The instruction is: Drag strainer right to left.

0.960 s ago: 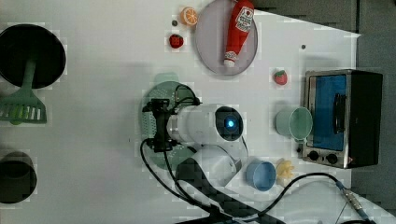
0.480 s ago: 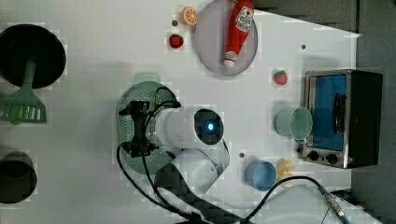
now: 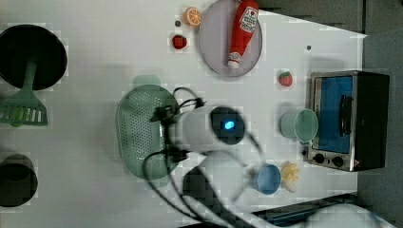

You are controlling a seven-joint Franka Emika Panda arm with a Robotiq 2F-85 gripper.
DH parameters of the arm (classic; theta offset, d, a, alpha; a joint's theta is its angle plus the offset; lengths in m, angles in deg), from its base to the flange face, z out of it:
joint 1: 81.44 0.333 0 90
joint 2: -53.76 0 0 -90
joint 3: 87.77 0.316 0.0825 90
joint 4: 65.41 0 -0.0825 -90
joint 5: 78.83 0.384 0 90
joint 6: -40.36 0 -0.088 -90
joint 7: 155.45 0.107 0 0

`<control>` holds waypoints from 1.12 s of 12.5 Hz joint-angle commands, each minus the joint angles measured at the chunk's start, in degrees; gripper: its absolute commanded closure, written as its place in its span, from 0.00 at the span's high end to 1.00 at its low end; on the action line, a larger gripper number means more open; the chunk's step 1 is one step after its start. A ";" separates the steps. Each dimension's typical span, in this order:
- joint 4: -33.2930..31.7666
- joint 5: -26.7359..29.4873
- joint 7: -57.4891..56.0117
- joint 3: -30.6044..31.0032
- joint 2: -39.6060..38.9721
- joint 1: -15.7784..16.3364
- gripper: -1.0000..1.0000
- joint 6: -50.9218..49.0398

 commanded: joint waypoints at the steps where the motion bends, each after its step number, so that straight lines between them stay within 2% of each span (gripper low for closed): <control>1: 3.02 1.02 -23.28 -9.75 15.59 -4.14 1.00 -9.03; 5: 5.94 0.50 -48.42 -24.68 28.24 -6.07 1.00 -23.82; 8: 6.45 -3.04 -62.05 -33.72 33.90 -6.72 1.00 -30.51; 11: 6.56 -8.39 -65.36 -37.09 36.25 -6.87 1.00 -32.38; 14: 6.51 -8.92 -65.71 -35.37 36.15 -6.30 1.00 -32.28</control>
